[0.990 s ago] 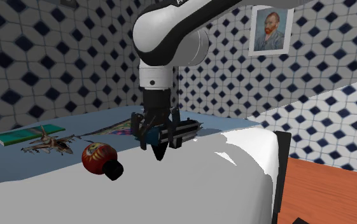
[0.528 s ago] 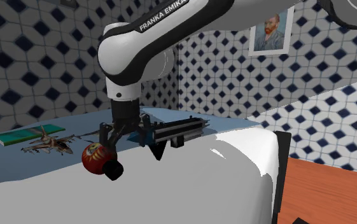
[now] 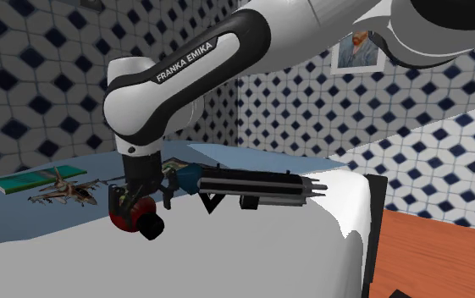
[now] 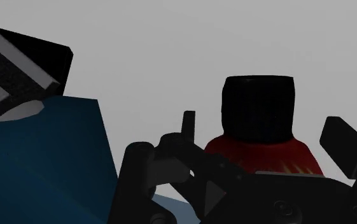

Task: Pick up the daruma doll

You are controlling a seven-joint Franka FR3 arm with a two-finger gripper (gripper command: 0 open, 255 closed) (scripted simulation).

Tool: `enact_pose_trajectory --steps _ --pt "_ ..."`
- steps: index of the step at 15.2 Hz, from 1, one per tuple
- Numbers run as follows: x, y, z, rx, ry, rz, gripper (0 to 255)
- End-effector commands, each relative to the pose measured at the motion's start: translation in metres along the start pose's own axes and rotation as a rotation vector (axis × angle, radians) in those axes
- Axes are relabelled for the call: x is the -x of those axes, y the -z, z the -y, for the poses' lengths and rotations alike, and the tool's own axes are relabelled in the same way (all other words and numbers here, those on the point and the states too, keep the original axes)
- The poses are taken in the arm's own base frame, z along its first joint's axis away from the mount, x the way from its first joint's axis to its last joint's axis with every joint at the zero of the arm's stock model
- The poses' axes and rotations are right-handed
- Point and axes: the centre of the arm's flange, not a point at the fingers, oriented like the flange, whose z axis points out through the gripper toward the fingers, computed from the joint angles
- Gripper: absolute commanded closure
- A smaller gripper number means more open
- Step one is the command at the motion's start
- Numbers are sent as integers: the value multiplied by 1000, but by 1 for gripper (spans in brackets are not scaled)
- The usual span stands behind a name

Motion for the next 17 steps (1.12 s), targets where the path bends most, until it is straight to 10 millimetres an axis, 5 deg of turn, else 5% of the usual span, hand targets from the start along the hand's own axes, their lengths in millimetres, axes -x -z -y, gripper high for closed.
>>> enact_pose_trajectory --steps 1,5,6,17 --pt "2 -10 1 0 0 0 0" --pt "3 -23 2 0 0 0 0" --pt "3 -23 1 0 0 0 255" --pt "2 -13 1 0 0 0 255"
